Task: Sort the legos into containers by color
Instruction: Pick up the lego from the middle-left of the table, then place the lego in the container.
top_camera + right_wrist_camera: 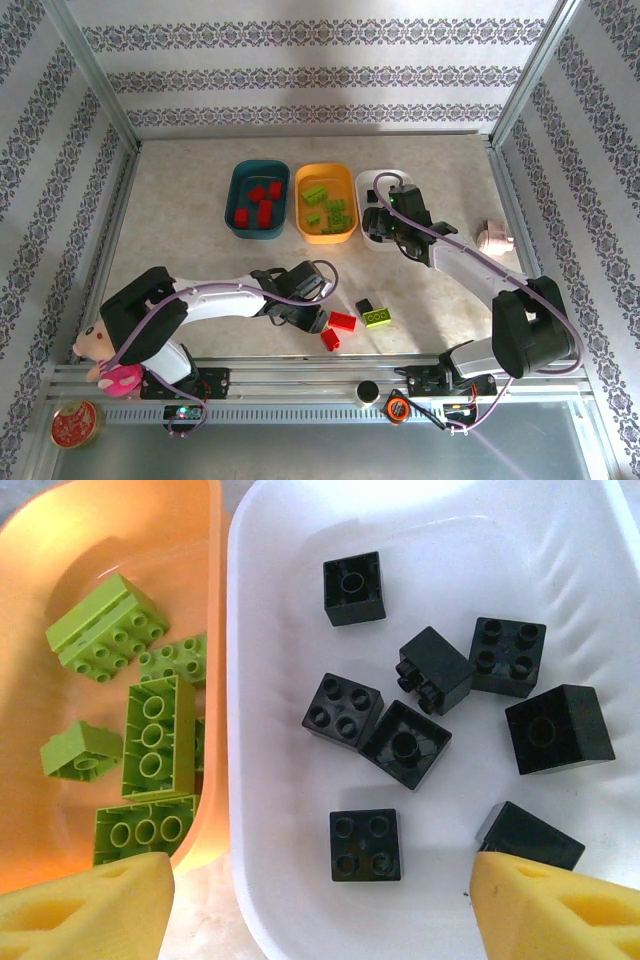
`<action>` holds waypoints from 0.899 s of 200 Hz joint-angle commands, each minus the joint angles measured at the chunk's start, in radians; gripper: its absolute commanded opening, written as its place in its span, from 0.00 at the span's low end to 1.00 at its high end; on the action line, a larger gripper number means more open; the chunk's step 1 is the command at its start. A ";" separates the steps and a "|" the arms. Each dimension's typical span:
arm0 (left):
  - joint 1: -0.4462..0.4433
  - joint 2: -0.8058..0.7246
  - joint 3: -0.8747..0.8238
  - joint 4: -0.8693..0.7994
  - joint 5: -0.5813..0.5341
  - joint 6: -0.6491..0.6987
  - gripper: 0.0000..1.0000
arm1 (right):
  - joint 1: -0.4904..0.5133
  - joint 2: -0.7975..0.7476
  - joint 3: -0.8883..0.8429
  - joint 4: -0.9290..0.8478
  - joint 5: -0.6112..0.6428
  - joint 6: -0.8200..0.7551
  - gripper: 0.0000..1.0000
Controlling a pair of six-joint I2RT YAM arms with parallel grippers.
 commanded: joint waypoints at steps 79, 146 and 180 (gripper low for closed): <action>0.282 -0.159 0.139 0.097 -0.137 0.012 0.25 | 0.110 -0.212 -0.119 -0.062 0.050 -0.004 0.78; 0.419 0.230 0.544 0.081 -0.137 0.011 0.25 | 0.211 -0.392 -0.195 -0.196 0.056 -0.007 0.79; 0.449 0.395 0.710 0.027 -0.136 0.003 0.30 | 0.282 -0.446 -0.218 -0.258 0.043 -0.005 0.79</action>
